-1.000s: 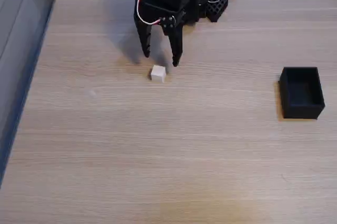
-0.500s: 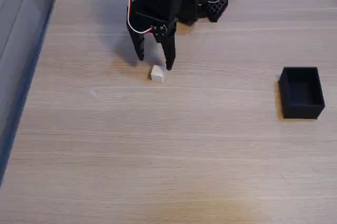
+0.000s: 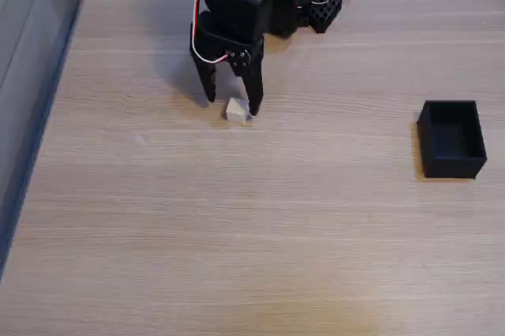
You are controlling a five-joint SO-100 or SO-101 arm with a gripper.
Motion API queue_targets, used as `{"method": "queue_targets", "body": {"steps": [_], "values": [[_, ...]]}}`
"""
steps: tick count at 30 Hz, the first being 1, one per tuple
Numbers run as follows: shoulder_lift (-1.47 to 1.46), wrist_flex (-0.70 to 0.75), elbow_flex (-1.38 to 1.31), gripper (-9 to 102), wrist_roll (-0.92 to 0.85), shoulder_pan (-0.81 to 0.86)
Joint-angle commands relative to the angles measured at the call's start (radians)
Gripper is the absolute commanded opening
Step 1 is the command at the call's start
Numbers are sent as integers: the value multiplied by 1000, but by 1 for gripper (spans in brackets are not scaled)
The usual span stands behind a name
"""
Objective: Pick a white block and place it in the black box.
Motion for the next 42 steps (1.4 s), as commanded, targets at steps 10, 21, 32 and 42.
{"method": "queue_targets", "body": {"steps": [10, 21, 32, 42], "values": [[-43, -61, 26, 31, -55, 9], [-44, -112, 60, 13, -94, -2], [23, 18, 8, 0, -169, -31], [255, 166, 2, 0, -66, -276]]}}
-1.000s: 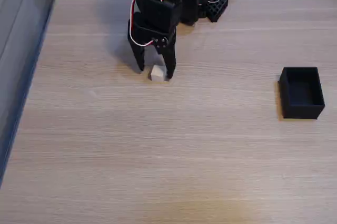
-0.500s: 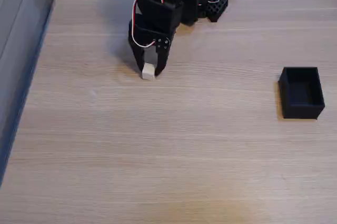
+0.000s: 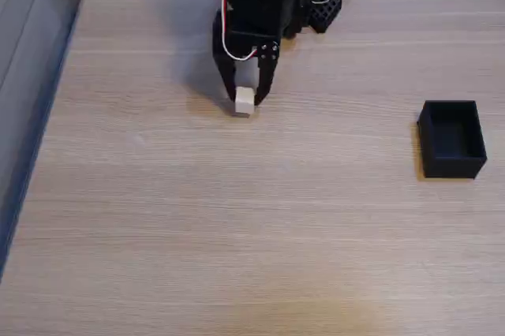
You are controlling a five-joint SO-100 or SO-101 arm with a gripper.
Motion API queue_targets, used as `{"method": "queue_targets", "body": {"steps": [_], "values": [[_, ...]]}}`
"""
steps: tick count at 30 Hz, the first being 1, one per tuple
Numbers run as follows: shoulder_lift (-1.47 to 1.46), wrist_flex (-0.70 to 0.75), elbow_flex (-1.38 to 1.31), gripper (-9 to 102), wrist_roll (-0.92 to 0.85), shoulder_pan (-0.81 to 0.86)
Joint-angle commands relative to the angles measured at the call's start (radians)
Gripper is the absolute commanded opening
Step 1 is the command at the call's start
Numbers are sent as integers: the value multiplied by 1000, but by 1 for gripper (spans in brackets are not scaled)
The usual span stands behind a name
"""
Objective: Pick a white block and place it in the black box.
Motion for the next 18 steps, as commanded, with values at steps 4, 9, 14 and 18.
{"method": "queue_targets", "body": {"steps": [4, 9, 14, 18], "values": [[150, 57, -28, 0, 64, -212], [204, 61, -26, 0, 95, -383], [218, -31, -6, 0, 110, -537], [184, -133, -3, 0, 115, -641]]}}
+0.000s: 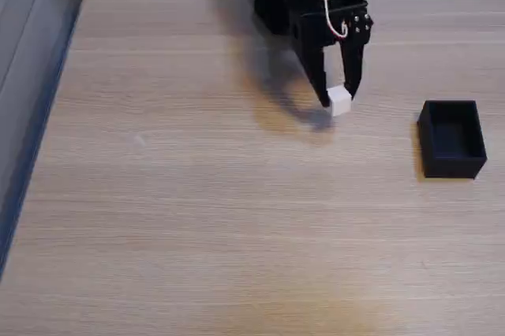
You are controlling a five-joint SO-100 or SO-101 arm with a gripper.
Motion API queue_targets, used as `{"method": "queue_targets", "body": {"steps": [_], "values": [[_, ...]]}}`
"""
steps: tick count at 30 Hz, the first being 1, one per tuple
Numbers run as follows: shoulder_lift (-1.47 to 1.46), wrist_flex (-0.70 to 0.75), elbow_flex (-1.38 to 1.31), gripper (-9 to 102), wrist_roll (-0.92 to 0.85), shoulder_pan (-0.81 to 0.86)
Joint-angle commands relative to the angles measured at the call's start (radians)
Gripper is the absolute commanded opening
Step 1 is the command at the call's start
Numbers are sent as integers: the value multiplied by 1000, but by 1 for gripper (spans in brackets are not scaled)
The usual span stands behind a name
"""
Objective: Pick a white block and place it in the black box.
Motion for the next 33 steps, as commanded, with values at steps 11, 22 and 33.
{"method": "queue_targets", "body": {"steps": [11, 22, 33], "values": [[-242, -103, -206, 0, 29, -308], [-482, 3, -457, 0, 193, -396], [-733, 109, -686, 0, 359, -408]]}}
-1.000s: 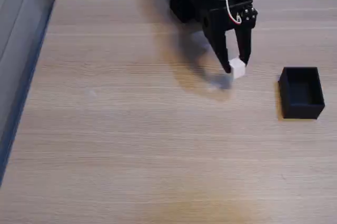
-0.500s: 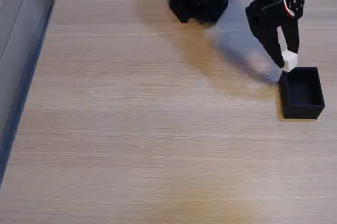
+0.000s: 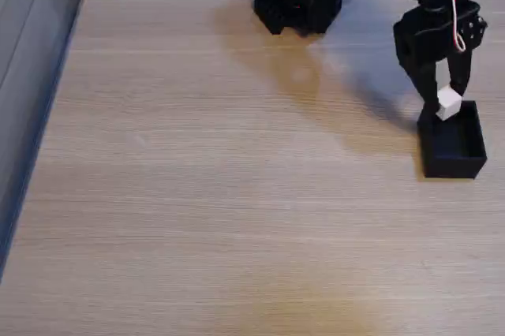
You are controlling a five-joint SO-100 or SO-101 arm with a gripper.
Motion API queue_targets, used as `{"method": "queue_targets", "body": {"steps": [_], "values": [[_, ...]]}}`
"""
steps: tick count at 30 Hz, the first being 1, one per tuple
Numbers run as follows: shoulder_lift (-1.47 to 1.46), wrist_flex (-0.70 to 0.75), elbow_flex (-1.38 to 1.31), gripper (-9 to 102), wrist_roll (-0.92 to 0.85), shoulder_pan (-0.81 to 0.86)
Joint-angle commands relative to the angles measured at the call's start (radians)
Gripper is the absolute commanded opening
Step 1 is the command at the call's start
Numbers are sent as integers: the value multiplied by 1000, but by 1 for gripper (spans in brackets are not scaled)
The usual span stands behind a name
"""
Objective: Pick a white block and place it in the black box.
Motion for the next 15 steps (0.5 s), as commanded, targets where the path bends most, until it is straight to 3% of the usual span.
{"method": "queue_targets", "body": {"steps": [1, 7, 15], "values": [[-46, 23, -84, 0, 40, -17], [-135, 43, -158, 1, 75, -21], [-189, 44, -235, 12, 189, -37]]}}
